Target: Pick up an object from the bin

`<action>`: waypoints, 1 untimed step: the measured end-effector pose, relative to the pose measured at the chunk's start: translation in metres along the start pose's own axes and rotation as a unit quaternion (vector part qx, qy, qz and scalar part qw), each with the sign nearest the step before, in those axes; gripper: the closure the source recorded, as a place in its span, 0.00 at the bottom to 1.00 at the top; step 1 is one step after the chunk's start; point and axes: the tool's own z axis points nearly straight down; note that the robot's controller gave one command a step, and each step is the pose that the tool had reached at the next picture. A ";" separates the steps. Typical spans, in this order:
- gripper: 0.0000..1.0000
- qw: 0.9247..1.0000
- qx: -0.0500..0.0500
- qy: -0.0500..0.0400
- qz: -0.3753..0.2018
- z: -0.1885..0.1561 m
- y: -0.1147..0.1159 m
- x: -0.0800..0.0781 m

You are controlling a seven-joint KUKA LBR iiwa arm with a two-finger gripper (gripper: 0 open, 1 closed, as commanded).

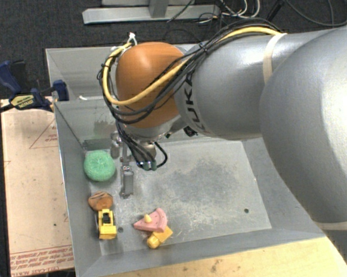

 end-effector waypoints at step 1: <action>0.00 1.000 -0.001 -0.003 0.002 -0.005 -0.001 -0.001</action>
Offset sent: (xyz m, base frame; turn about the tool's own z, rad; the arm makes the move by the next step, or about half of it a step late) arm 0.0178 0.0290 -0.0995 0.0651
